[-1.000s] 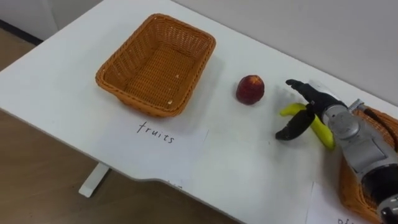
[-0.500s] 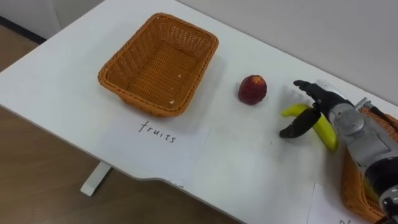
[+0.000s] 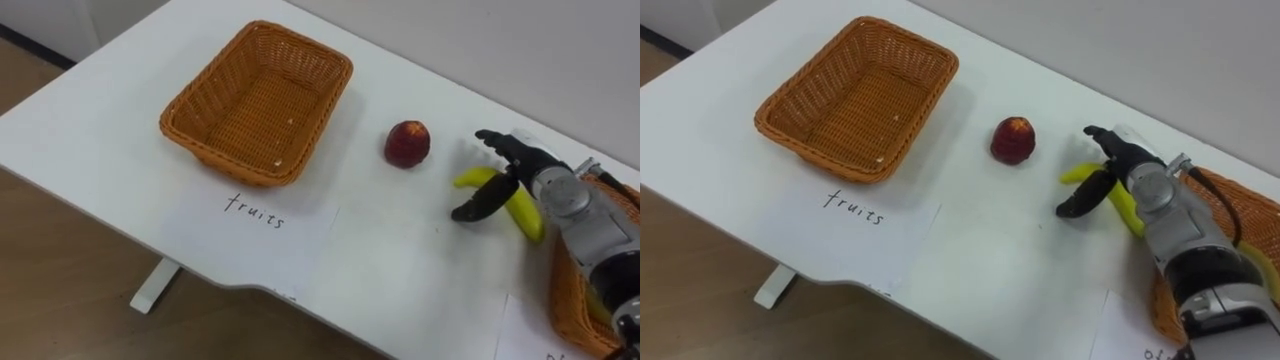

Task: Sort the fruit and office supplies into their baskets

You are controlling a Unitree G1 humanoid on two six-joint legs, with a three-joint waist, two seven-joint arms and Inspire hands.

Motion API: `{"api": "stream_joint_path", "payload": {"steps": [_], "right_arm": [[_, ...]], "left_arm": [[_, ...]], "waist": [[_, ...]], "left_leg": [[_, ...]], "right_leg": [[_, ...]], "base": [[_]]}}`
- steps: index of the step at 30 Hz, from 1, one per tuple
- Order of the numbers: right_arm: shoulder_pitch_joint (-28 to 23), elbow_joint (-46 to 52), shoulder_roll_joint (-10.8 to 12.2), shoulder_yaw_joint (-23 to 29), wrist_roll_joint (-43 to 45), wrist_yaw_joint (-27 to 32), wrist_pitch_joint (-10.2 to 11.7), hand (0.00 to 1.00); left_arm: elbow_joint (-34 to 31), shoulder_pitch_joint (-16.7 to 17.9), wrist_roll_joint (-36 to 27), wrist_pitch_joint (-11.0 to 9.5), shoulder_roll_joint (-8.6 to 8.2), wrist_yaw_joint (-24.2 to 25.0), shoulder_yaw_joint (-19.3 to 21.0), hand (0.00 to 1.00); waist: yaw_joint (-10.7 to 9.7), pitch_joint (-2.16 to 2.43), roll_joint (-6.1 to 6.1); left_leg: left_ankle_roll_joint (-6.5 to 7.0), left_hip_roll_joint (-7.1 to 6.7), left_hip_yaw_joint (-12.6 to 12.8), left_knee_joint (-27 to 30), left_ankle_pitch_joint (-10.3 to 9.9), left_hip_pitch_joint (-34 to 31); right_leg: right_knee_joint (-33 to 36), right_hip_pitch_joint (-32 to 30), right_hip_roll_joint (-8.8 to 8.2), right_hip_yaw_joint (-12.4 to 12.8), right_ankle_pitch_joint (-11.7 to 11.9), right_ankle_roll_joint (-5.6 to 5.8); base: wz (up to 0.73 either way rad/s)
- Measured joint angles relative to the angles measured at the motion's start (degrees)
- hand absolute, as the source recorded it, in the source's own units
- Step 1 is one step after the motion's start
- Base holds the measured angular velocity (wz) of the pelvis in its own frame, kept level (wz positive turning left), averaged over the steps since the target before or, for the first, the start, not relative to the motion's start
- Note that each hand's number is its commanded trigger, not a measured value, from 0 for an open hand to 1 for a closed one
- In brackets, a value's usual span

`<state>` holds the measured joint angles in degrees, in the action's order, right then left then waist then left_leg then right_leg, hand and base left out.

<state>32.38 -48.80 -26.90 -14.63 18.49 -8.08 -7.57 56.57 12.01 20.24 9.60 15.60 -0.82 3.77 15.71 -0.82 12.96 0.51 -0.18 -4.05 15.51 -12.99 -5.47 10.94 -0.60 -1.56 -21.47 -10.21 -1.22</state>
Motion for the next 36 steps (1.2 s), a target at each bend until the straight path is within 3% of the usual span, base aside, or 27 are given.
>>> {"api": "stream_joint_path", "payload": {"steps": [3, 8, 16, 26, 30, 31, 32, 33, 36], "right_arm": [[0.00, -0.13, -0.10, 0.00, 0.03, -0.28, -0.04, 0.00], [0.94, -1.66, -0.74, 0.07, -0.87, -1.90, -0.04, 0.00], [1.41, -5.49, -2.60, 0.11, -2.68, -7.46, -0.74, 0.00], [1.46, -7.42, -3.08, 0.18, -3.44, -10.16, -1.39, 0.00], [1.52, -7.94, -4.22, 0.10, -4.54, -12.46, -2.02, 0.00], [1.52, -8.07, -4.81, 0.09, -4.48, -13.25, -2.08, 0.06], [1.53, -8.05, -5.00, 0.10, -4.42, -13.53, -2.16, 0.47], [1.51, -8.06, -5.16, 0.08, -4.39, -13.85, -2.41, 1.00], [1.54, -8.64, -5.29, -0.47, -4.39, -13.81, -2.53, 1.00]], "left_arm": [[-0.09, -0.02, 0.31, 0.00, 0.42, 0.01, 0.04, 0.00], [-0.57, -0.08, 0.58, 0.05, 0.43, 0.11, 0.58, 0.00], [-0.36, -0.65, 0.66, 0.39, 0.56, 0.48, 0.64, 0.00], [-0.18, -1.26, 0.64, 0.86, 0.77, 2.59, 0.40, 0.00], [1.90, -2.56, 0.73, 1.49, 0.77, 3.01, 0.50, 0.00], [1.90, -2.57, 0.74, 1.48, 0.77, 3.27, 0.50, 0.00], [1.90, -2.54, 0.77, 1.49, 0.78, 3.49, 0.54, 0.00], [1.92, -2.51, 0.77, 1.59, 0.88, 3.82, 0.56, 0.00], [1.92, -2.97, 0.68, 1.86, 1.01, 3.93, 0.35, 0.00]], "waist": [[-0.77, -0.17, -0.22], [-1.01, 0.07, 0.09], [0.08, -0.02, 0.01], [0.43, -0.22, -0.23], [1.76, -0.34, -0.38], [2.01, -0.41, -0.48], [2.10, -0.44, -0.53], [2.10, -0.49, -0.58], [2.27, -0.49, -0.58]], "left_leg": [[0.00, -0.18, -0.83, 0.54, 0.00, -0.11], [0.01, -0.24, -0.94, 1.23, -0.02, -0.95], [0.01, -0.24, -0.98, 1.20, -0.02, -0.42], [0.02, -0.30, -1.29, 1.19, -0.06, -0.54], [0.02, -0.33, -1.37, 1.24, -0.06, -0.34], [0.03, -0.39, -1.48, 1.23, -0.05, -0.32], [0.03, -0.46, -1.67, 1.23, -0.05, -0.33], [0.02, -0.56, -2.35, 1.25, -0.02, -0.36], [0.00, -0.54, -2.59, 1.34, -0.02, -0.16]], "right_leg": [[-0.33, 0.35, -0.01, -0.58, 0.01, -0.01], [-0.29, -0.20, -0.05, -0.63, 0.01, -0.01], [-0.29, 0.34, -0.04, -0.54, 0.01, -0.01], [-0.30, 0.75, -0.04, -1.09, 0.03, -0.01], [-0.32, 0.66, -0.04, -1.10, 0.05, -0.03], [-0.31, 0.69, -0.08, -1.16, 0.05, -0.03], [-0.31, 0.73, -0.09, -1.26, 0.05, -0.03], [-0.32, 0.85, -0.12, -1.54, 0.05, -0.03], [-0.35, 0.84, -0.13, -1.98, 0.06, -0.02]], "base": [[0.12], [0.02], [0.00], [0.02], [0.00], [0.00], [0.08], [0.11], [0.05]]}}
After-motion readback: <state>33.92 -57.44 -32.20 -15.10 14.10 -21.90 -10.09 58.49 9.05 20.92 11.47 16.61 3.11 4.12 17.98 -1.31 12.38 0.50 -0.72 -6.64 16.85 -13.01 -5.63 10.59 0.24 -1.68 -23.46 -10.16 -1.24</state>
